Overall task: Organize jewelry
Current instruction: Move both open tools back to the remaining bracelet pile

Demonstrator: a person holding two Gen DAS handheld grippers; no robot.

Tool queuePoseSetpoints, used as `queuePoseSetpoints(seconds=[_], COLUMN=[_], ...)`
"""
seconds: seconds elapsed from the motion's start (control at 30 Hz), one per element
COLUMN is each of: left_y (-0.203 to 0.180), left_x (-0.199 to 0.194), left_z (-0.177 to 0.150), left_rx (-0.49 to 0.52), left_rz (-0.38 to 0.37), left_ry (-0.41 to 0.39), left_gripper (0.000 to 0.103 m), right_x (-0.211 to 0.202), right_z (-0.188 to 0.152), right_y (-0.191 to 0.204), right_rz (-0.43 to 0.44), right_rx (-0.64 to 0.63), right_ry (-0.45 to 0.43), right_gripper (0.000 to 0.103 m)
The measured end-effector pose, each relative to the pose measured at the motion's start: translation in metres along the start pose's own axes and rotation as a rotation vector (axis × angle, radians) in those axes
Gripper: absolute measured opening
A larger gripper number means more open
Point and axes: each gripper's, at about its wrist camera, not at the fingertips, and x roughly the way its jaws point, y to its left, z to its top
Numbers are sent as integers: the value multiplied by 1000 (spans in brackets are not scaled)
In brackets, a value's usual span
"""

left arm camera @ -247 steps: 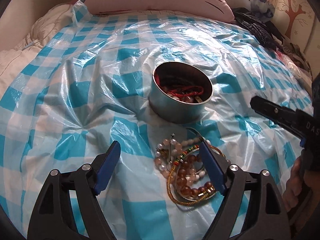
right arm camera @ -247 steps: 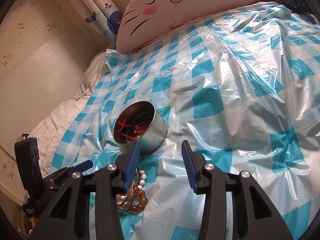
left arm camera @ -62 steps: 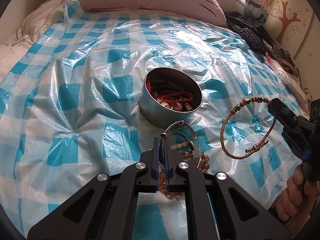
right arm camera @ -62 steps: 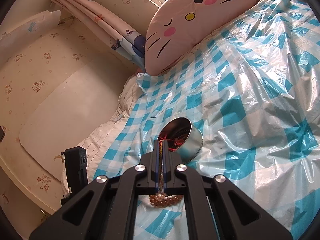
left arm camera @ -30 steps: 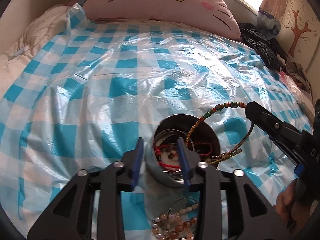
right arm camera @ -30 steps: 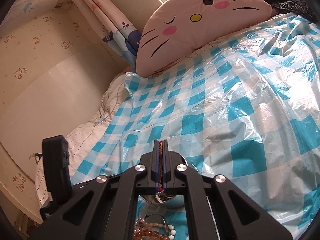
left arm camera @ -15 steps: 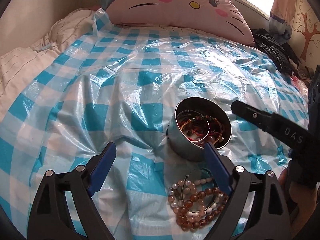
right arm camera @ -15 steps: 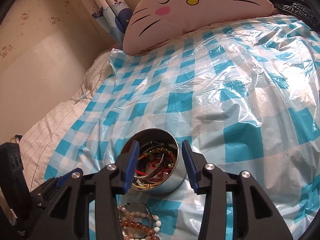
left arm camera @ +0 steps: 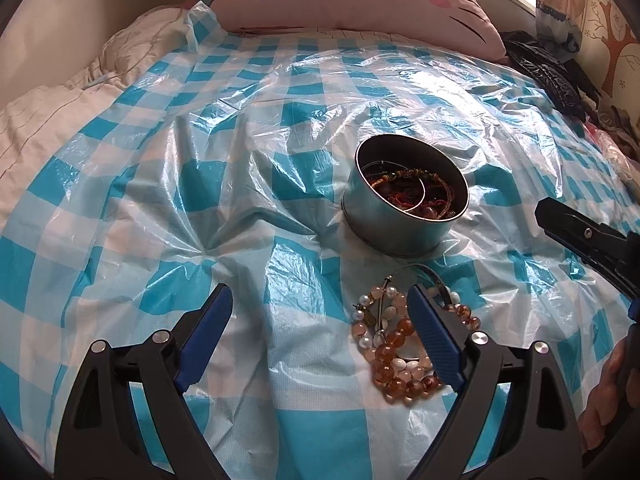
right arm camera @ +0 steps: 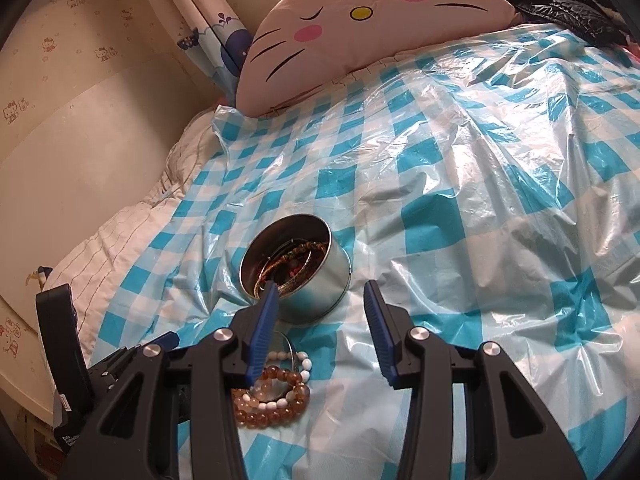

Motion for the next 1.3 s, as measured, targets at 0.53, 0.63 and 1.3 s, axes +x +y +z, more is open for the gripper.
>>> queuePoseSetpoints(seconds=[0.53, 0.63, 1.3], left_y=[-16, -15, -8], left_x=[-7, -5, 1], left_z=[-16, -17, -15], left_rx=[64, 64, 19], left_rz=[-37, -44, -123], left_ry=[40, 50, 68], left_gripper=[85, 85, 78], right_x=[60, 72, 20], right_z=[-15, -18, -20], right_y=[32, 36, 6], right_rz=[34, 20, -224], right_rx=[-169, -204, -164], right_ry=[238, 281, 176], right_gripper=[26, 25, 5])
